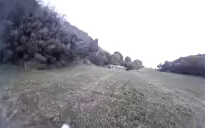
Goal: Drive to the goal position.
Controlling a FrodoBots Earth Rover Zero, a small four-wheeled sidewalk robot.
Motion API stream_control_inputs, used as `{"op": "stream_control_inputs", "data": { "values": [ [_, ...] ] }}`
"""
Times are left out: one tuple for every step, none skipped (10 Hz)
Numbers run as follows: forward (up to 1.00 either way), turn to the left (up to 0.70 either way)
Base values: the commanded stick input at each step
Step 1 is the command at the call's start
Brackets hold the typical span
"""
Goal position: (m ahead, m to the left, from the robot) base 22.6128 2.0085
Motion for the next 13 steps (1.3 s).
{"op": "stream_control_inputs", "data": {
  "values": [
    [0.7, -0.02],
    [0.7, -0.06],
    [0.7, -0.13],
    [0.7, -0.16],
    [0.7, -0.19],
    [0.7, 0.0],
    [0.7, 0.0],
    [0.7, 0.0],
    [0.7, 0.0],
    [0.7, 0.0],
    [0.7, -0.05],
    [0.7, -0.18],
    [0.7, -0.09]
  ]
}}
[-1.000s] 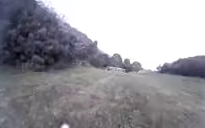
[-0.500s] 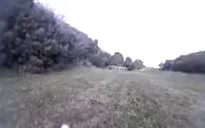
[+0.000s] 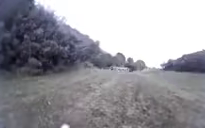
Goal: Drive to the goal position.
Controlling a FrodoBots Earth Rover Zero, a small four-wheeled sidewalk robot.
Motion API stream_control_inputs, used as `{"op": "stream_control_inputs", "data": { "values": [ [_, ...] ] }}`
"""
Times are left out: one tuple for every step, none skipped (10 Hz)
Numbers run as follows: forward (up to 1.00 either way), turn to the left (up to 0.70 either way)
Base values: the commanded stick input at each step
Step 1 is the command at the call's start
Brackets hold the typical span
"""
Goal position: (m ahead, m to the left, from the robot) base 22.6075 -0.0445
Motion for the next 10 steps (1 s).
{"op": "stream_control_inputs", "data": {
  "values": [
    [0.7, 0.0],
    [0.7, 0.0],
    [0.7, 0.0],
    [0.7, 0.0],
    [0.7, -0.03],
    [0.7, -0.15],
    [0.7, -0.18],
    [0.7, -0.02],
    [0.7, 0.0],
    [0.7, 0.0]
  ]
}}
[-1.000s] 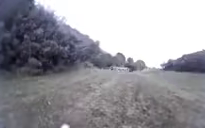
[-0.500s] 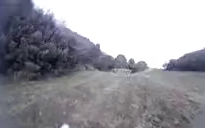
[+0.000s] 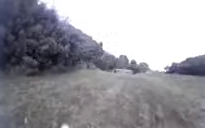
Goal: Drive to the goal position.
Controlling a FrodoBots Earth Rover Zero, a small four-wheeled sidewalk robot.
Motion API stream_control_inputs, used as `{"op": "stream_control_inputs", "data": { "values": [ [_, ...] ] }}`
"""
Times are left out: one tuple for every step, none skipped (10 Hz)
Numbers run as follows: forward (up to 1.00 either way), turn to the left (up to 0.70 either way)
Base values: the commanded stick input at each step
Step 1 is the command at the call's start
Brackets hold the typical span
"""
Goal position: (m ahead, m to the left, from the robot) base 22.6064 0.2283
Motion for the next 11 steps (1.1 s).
{"op": "stream_control_inputs", "data": {
  "values": [
    [0.7, 0.0],
    [0.7, 0.0],
    [0.7, 0.0],
    [0.7, 0.0],
    [0.7, 0.0],
    [0.7, 0.0],
    [0.7, 0.0],
    [0.7, 0.0],
    [0.7, 0.0],
    [0.7, 0.0],
    [0.7, 0.0]
  ]
}}
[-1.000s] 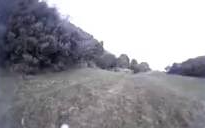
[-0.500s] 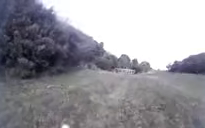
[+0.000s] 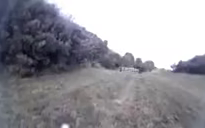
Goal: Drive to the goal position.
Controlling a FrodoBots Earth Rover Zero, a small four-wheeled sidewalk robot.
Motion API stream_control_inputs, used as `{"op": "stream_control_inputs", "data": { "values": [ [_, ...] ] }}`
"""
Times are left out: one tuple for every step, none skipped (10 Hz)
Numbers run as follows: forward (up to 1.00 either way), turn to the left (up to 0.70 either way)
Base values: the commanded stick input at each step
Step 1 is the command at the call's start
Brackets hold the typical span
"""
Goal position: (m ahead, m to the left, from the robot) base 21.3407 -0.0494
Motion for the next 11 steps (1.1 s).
{"op": "stream_control_inputs", "data": {
  "values": [
    [0.7, 0.0],
    [0.7, 0.0],
    [0.7, -0.25],
    [0.7, -0.21],
    [0.7, -0.04],
    [0.7, 0.0],
    [0.7, 0.0],
    [0.7, -0.05],
    [0.7, -0.16],
    [0.7, -0.15],
    [0.7, -0.15]
  ]
}}
